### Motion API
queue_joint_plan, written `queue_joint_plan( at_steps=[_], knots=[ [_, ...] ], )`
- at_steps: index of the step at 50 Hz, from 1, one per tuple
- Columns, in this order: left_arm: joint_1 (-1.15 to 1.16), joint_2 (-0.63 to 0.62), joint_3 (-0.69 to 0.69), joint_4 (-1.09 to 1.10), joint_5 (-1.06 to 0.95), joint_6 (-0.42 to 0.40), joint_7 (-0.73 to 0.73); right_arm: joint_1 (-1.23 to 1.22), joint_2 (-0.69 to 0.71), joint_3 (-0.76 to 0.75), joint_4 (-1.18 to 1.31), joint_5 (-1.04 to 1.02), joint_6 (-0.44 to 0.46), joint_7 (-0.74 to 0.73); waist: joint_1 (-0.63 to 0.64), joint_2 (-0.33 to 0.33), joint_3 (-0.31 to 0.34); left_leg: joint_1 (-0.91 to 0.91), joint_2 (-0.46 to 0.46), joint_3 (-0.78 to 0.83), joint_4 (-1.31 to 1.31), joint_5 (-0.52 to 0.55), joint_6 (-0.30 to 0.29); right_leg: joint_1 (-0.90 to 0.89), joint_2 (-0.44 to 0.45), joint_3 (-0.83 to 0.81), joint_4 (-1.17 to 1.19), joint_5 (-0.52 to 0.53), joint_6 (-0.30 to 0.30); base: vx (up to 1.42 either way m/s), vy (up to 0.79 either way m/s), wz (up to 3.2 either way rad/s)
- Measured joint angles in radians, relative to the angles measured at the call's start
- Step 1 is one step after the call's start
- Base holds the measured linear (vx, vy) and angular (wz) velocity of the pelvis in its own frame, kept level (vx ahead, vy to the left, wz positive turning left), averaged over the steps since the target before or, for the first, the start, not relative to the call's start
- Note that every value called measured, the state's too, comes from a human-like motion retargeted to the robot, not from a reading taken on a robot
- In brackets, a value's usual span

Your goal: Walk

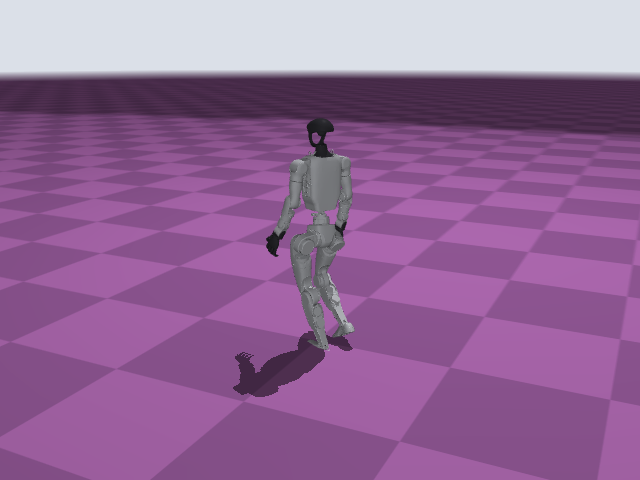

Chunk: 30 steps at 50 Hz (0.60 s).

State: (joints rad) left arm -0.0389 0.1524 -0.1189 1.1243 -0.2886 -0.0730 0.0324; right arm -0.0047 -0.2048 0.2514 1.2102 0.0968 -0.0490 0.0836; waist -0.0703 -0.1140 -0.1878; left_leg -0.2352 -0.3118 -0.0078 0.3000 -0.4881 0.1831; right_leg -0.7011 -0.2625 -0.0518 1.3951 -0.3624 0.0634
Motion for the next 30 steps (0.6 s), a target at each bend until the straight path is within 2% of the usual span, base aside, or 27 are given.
queue_joint_plan(
  at_steps=[3,6,10,13,16,18,21,23,25,28,30],
  knots=[
    [-0.064,0.008,-0.016,-0.062,0.01,-0.018,0.004,0.043,-0.011,-0.014,0.046,-0.006,0.014,0.007,-0.011,0.044,0.001,0.1,0.04,-0.032,-0.095,0.011,-0.021,-0.071,0.044,-0.036,-0.233,-0.032,-0.002,0.0,0.0,0.0],
    [-0.112,0.02,-0.04,-0.129,0.027,-0.042,-0.001,0.083,-0.02,-0.035,0.082,-0.008,0.03,0.01,-0.008,0.086,-0.004,0.181,0.093,-0.045,-0.168,0.017,-0.043,-0.086,0.14,-0.038,-0.568,-0.013,0.036,0.0,0.0,0.0],
    [-0.139,0.029,-0.061,-0.186,0.059,-0.071,-0.003,0.135,-0.022,-0.057,0.111,-0.013,0.035,0.011,-0.006,0.093,-0.02,0.22,0.114,-0.046,-0.127,-0.031,-0.062,-0.102,0.21,0.01,-0.811,-0.014,0.068,0.0,0.0,0.0],
    [-0.135,0.025,-0.064,-0.185,0.066,-0.076,-0.007,0.158,-0.021,-0.068,0.117,-0.009,0.031,0.0,0.002,0.114,-0.026,0.235,0.144,-0.064,0.008,-0.09,-0.081,-0.067,0.255,0.008,-0.786,0.025,0.05,0.03,-0.03,0.01],
    [-0.106,0.011,-0.066,-0.146,0.059,-0.07,-0.01,0.169,-0.021,-0.07,0.114,0.008,0.019,-0.031,0.01,0.147,-0.018,0.213,0.196,-0.068,0.275,-0.113,-0.122,-0.019,0.308,-0.013,-0.682,0.046,0.015,0.03,-0.05,-0.02],
    [-0.072,-0.001,-0.072,-0.103,0.056,-0.061,-0.014,0.164,-0.021,-0.064,0.101,0.022,0.009,-0.054,0.02,0.182,-0.013,0.16,0.252,-0.064,0.51,-0.07,-0.166,0.017,0.354,-0.041,-0.634,0.046,-0.015,-0.01,-0.05,-0.1],
    [-0.025,-0.011,-0.087,-0.043,0.062,-0.045,-0.023,0.135,-0.029,-0.042,0.052,0.032,-0.004,-0.085,0.047,0.242,-0.019,0.009,0.36,-0.054,0.864,0.079,-0.223,0.064,0.43,-0.088,-0.647,0.032,-0.064,-0.03,-0.03,-0.13],
    [-0.001,-0.009,-0.099,-0.013,0.063,-0.034,-0.029,0.098,-0.041,-0.022,0.007,0.03,-0.012,-0.105,0.07,0.257,-0.034,-0.121,0.425,-0.036,1.045,0.128,-0.21,0.1,0.463,-0.097,-0.703,0.026,-0.082,-0.02,-0.02,-0.09],
    [0.024,-0.001,-0.113,0.007,0.063,-0.026,-0.033,0.053,-0.055,-0.003,-0.043,0.029,-0.021,-0.124,0.093,0.245,-0.042,-0.245,0.463,-0.011,1.156,0.095,-0.158,0.15,0.471,-0.086,-0.767,0.019,-0.082,0.0,0.0,0.0],
    [0.065,0.01,-0.117,0.03,0.058,-0.024,-0.031,-0.021,-0.076,0.015,-0.126,0.041,-0.032,-0.149,0.124,0.212,-0.04,-0.401,0.466,0.015,1.164,0.004,-0.096,0.249,0.466,-0.058,-0.875,0.019,-0.06,0.0,0.0,0.0],
    [0.097,0.013,-0.107,0.043,0.049,-0.027,-0.028,-0.071,-0.091,0.023,-0.182,0.056,-0.042,-0.161,0.14,0.192,-0.032,-0.477,0.446,0.028,1.086,-0.036,-0.076,0.323,0.459,-0.039,-0.943,0.021,-0.044,0.0,0.0,0.0]
  ],
)
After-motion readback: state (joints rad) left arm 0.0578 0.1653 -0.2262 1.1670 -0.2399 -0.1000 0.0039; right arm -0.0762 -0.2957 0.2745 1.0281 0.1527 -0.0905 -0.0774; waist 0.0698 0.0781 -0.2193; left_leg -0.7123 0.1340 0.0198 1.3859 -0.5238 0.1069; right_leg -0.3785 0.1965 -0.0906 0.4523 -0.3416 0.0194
